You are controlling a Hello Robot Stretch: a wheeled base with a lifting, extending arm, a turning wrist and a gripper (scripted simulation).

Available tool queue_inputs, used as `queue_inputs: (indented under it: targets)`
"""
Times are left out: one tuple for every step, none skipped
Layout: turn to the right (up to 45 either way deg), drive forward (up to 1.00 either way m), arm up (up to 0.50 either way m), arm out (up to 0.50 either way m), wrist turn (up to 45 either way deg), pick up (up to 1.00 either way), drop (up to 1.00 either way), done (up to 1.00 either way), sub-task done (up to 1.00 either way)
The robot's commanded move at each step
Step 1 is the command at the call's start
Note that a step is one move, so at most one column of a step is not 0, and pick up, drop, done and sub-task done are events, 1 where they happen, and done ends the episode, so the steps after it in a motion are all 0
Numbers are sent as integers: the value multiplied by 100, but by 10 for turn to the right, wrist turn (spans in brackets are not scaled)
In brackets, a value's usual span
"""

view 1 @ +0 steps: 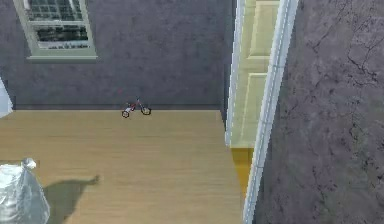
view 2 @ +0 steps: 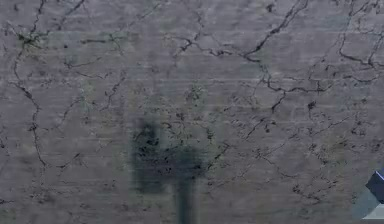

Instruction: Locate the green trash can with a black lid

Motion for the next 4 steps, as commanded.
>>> queue_inputs:
  targets:
    - [0, 100, 0, 0, 0, 0, 0, 0, 0]
    - [0, 20, 0, 0, 0, 0, 0, 0, 0]
    - [-450, 0, 0, 0, 0, 0, 0, 0, 0]
    - [-180, 0, 0, 0, 0, 0, 0, 0, 0]
